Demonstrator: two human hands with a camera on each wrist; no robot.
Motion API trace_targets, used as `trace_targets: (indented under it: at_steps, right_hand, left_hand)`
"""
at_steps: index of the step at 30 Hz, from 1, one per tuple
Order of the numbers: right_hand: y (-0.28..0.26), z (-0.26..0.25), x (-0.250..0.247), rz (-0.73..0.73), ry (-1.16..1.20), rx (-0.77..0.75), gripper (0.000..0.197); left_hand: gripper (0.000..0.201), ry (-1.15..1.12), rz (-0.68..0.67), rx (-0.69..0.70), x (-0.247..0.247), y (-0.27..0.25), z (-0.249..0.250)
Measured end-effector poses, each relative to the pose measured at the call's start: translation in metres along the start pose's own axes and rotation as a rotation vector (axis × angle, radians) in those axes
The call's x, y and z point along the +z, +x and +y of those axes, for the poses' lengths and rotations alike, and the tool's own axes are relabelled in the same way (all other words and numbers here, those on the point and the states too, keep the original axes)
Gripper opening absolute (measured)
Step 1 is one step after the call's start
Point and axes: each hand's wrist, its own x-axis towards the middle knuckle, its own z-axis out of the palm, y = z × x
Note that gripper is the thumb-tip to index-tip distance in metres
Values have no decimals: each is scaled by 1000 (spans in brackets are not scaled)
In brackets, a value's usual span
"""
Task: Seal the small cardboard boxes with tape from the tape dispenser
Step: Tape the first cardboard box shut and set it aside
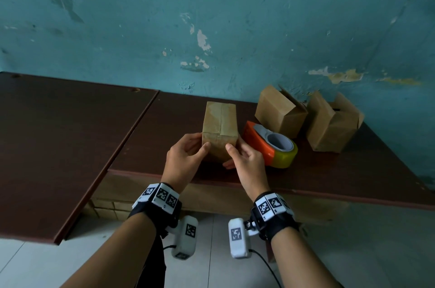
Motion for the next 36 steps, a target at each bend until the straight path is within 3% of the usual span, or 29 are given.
trace_targets:
  at_steps: [8, 15, 20, 26, 32, 36]
  right_hand:
    - [8, 7, -2, 38, -32, 20, 43]
    - [5, 4, 4, 83, -1, 4, 47]
    - [4, 2, 6, 93, 21, 5, 50]
    - [6, -1, 4, 81, -41, 0, 23]
    - [4, 1, 8, 139, -15, 1, 48]
    - [4, 1, 10, 142, 7, 5, 54]
  left_hand:
    - [31, -78, 6, -118, -3, 4, -1]
    - [19, -12, 95, -108, 6, 2, 4]
    - [23, -4, 111, -106, 9, 2, 6]
    - [39, -57, 90, -172, 5, 5, 3]
    - [29, 58, 135, -166, 9, 2, 10]
    - [32, 92, 133, -166, 10, 4, 10]
